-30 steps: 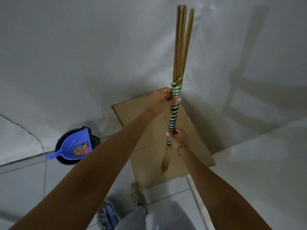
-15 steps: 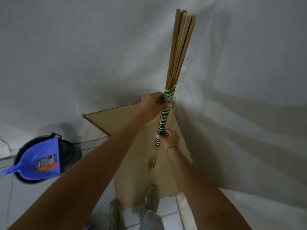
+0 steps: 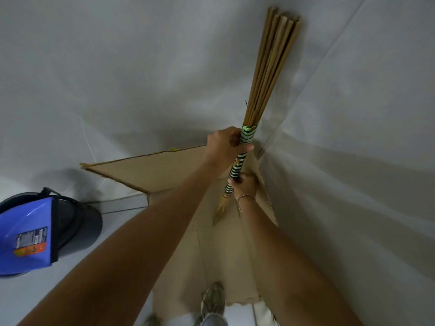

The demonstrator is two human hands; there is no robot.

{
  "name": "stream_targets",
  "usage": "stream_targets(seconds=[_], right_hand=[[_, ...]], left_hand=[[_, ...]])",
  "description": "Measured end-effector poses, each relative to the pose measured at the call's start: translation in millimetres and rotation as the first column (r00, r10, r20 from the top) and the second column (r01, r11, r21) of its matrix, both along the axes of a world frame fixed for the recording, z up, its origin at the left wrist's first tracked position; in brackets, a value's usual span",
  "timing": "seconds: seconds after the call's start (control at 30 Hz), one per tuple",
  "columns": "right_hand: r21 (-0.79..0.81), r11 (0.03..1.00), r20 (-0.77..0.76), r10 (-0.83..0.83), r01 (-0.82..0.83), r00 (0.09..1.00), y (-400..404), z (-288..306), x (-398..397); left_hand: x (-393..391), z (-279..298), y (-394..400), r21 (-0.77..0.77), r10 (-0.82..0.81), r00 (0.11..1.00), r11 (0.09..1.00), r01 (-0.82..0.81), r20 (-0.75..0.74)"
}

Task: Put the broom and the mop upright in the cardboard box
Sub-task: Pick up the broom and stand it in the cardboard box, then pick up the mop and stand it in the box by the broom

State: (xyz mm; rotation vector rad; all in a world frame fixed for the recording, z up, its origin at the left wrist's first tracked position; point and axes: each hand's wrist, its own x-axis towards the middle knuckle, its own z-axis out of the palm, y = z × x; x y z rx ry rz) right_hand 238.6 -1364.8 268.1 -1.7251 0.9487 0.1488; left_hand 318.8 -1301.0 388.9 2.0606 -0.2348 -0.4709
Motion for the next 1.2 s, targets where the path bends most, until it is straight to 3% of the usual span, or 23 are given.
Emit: stream_targets(seconds=[0.23,0.37,0.47,0.57,0.67,0.8,0.93,1.03,1.2], right_hand=[[-0.136,0.991,0.017,-0.007,0.009,1.000,7,15,6],[-0.212,0.971,-0.023,0.105,-0.108,0.994,27,42,-19],[-0.215,0.930,-0.057,0.293,-0.298,0.954,53,62,-47],[-0.224,0.803,-0.164,0.528,-0.553,0.833,85,94,-75],[-0.247,0.624,-0.247,0.699,-0.742,0.671,103,120,-99],[-0.217,0.402,-0.314,0.834,-0.890,0.453,151,153,-144],[-0.116,0.184,-0.358,0.909,-0.976,0.214,234,173,-193],[-0.081,0.059,-0.352,0.932,-0.995,0.084,313,184,-232],[-0.100,-0.086,-0.323,0.945,-0.991,-0.049,443,208,-296]], left_hand=[[-4,0,5,0.159,-0.073,0.995,0.985,0.063,0.061],[-28,11,44,0.224,-0.009,1.000,0.975,0.007,0.005],[-59,15,93,0.325,-0.027,0.998,0.945,0.041,-0.048],[-109,28,155,0.471,-0.059,0.973,0.867,0.161,-0.223],[-157,43,206,0.496,-0.017,0.925,0.840,0.220,-0.380],[-224,69,276,0.479,0.044,0.908,0.860,0.179,-0.417],[-301,77,358,0.493,0.196,0.879,0.869,0.050,-0.434],[-365,80,430,0.516,0.328,0.831,0.854,-0.058,-0.450],[-470,107,549,0.563,0.495,0.770,0.797,-0.218,-0.403]])
